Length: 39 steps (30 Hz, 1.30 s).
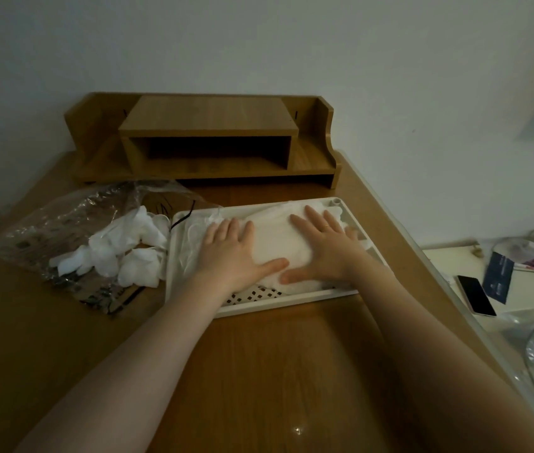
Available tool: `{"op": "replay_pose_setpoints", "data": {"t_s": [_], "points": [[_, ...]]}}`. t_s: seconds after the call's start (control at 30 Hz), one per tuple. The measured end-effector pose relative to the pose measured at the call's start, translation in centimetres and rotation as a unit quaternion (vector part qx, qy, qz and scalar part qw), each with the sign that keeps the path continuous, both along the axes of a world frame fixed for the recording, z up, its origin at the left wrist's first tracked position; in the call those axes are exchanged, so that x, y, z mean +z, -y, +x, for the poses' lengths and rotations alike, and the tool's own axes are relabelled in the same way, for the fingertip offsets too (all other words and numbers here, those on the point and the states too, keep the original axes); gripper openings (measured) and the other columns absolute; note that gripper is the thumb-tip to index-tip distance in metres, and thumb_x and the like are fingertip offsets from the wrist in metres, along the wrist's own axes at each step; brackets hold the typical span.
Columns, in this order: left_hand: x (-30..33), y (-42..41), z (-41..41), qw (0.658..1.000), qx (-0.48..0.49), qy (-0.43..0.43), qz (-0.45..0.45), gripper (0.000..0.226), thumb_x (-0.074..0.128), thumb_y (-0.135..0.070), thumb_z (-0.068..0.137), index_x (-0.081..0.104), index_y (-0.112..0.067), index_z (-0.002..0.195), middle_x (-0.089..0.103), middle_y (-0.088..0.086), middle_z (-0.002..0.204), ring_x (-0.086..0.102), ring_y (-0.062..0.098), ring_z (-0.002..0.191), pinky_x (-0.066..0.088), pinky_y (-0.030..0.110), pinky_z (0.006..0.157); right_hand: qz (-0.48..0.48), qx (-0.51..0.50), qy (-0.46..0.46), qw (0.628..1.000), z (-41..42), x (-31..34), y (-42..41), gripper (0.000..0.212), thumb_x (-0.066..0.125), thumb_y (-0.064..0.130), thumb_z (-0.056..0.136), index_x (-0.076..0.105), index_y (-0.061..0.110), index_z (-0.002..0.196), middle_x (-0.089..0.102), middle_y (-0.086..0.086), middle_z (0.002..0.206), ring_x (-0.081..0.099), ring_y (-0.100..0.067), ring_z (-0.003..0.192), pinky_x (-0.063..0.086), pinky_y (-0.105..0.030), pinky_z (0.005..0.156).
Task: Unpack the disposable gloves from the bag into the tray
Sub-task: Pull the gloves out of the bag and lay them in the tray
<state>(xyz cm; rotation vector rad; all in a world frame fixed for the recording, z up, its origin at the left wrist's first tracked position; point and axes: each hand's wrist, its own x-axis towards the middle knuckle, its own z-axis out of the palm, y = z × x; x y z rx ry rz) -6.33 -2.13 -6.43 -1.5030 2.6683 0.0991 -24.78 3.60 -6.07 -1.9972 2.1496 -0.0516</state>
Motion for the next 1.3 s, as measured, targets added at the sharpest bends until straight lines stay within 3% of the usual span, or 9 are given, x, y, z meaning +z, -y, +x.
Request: {"op": "replay_pose_setpoints", "data": {"t_s": [0.17,0.27,0.4,0.5,0.6,0.73,0.87,1.03,1.3], "points": [[0.0,0.0,0.3,1.000,0.027,-0.004,0.015,0.116,0.027,-0.091,0.067,-0.005,-0.018,0.151,-0.007,0.010,0.159,-0.008,0.027,0.146,-0.006,0.045,0.117,0.021,-0.021,0.037,0.999,-0.6,0.2,-0.7,0.124,0.060,0.080,0.060,-0.014,0.034,0.149,-0.022,0.003,0.157,-0.018,-0.030,0.144,0.004,-0.058,0.115],[0.9,-0.7,1.0,0.998,-0.031,-0.044,0.033,0.090,0.031,-0.071,0.087,0.000,-0.017,0.152,-0.005,0.007,0.159,-0.007,0.023,0.146,-0.005,0.040,0.117,0.041,-0.044,0.004,0.998,-0.1,0.8,-0.8,0.124,0.056,0.084,0.060,-0.014,0.034,0.148,-0.023,-0.001,0.157,-0.022,-0.032,0.143,-0.007,-0.060,0.113],[3.4,-2.6,4.0,0.960,-0.113,-0.255,0.020,0.042,0.036,-0.031,0.099,0.042,-0.020,0.139,0.043,-0.002,0.143,0.046,0.017,0.127,0.035,0.027,0.103,-0.046,-0.005,-0.067,0.997,3.4,3.1,-1.0,0.102,0.048,0.078,0.074,0.008,0.027,0.151,-0.012,-0.004,0.160,-0.017,-0.029,0.145,-0.016,-0.052,0.111],[4.9,-2.2,6.3,0.923,-0.115,-0.349,-0.117,0.035,0.038,-0.016,0.089,0.064,-0.010,0.111,0.061,0.006,0.112,0.060,0.024,0.097,0.049,0.030,0.081,-0.209,0.103,0.056,0.971,7.9,4.7,-0.9,0.049,0.056,0.039,0.092,0.047,0.020,0.136,0.020,-0.007,0.157,0.013,-0.027,0.145,0.009,-0.043,0.117],[5.0,-0.2,8.9,0.923,-0.035,-0.310,-0.224,0.024,0.047,-0.013,0.082,0.070,-0.008,0.090,0.053,0.014,0.126,0.043,0.035,0.122,0.040,0.050,0.097,-0.279,0.177,0.095,0.939,12.7,4.8,0.5,0.021,0.054,0.009,0.092,0.065,0.006,0.109,0.050,-0.013,0.137,0.050,-0.028,0.122,0.043,-0.037,0.098],[4.7,2.1,11.3,0.948,0.149,-0.258,-0.111,0.024,0.057,-0.018,0.091,0.067,-0.025,0.112,0.006,0.002,0.159,-0.001,0.031,0.145,0.011,0.051,0.114,-0.255,0.191,0.120,0.940,16.6,3.5,3.7,0.024,0.047,0.000,0.092,0.066,0.001,0.107,0.058,-0.016,0.124,0.060,-0.030,0.105,0.049,-0.034,0.087],[3.6,3.8,12.4,0.931,0.177,-0.319,-0.001,0.039,0.045,-0.006,0.096,0.053,-0.017,0.133,0.019,0.004,0.156,0.022,0.026,0.142,0.028,0.040,0.111,-0.132,0.086,0.167,0.973,18.7,2.0,6.7,0.032,0.047,0.013,0.096,0.052,0.009,0.127,0.058,-0.012,0.125,0.057,-0.026,0.108,0.045,-0.031,0.086],[3.0,3.5,11.8,0.906,0.154,-0.391,0.045,0.052,0.042,-0.007,0.097,0.029,-0.018,0.147,0.029,0.003,0.153,0.030,0.020,0.139,0.031,0.033,0.108,-0.161,-0.006,0.168,0.972,19.9,0.2,8.3,0.019,0.053,0.019,0.092,0.066,0.005,0.095,0.059,-0.012,0.111,0.058,-0.024,0.092,0.048,-0.033,0.079],[2.8,3.4,11.8,0.911,0.106,-0.391,0.083,0.052,0.055,-0.024,0.093,0.040,-0.016,0.141,0.022,0.002,0.154,0.026,0.020,0.139,0.028,0.031,0.106,-0.154,-0.098,0.466,0.865,18.4,1.5,6.7,0.015,0.056,0.020,0.093,0.059,0.010,0.082,0.057,-0.001,0.077,0.054,-0.011,0.070,0.045,-0.022,0.066]]}}
